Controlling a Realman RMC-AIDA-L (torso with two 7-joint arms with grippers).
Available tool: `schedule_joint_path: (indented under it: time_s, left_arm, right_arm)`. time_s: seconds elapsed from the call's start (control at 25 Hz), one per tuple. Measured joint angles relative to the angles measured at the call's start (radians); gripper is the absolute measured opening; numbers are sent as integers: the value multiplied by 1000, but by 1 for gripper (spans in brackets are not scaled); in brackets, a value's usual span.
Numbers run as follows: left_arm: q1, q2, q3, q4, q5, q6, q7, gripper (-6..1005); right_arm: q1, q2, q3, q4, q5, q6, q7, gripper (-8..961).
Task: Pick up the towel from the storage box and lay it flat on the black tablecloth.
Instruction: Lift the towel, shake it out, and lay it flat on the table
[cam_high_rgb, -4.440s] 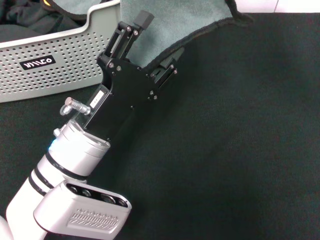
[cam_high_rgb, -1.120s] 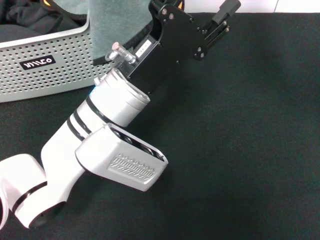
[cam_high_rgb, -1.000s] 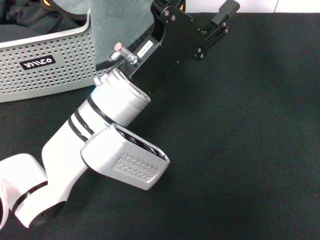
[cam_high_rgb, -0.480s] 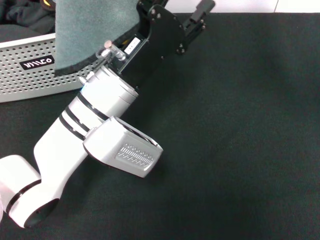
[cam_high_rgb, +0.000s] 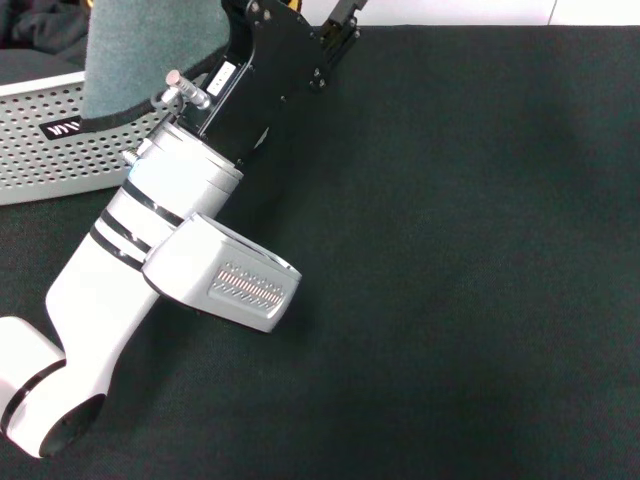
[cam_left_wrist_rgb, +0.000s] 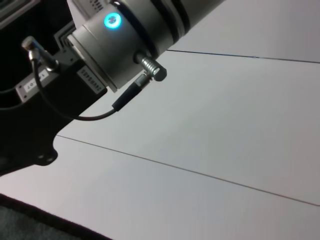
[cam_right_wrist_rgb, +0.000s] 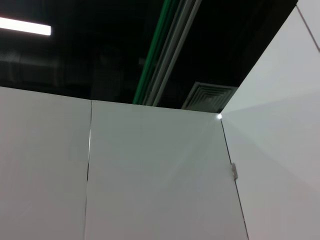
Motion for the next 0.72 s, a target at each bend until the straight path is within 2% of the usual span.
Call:
schedule_joint_path:
  time_s: [0.32, 0.72]
  left_arm:
    - [1, 0, 9, 16, 5, 3, 38, 709]
    - [38, 0, -4, 8, -8, 24, 78, 704]
  right_arm:
    - [1, 0, 6, 24, 29, -4, -6, 7]
    - [-29, 0, 34, 26, 29, -15, -4, 7]
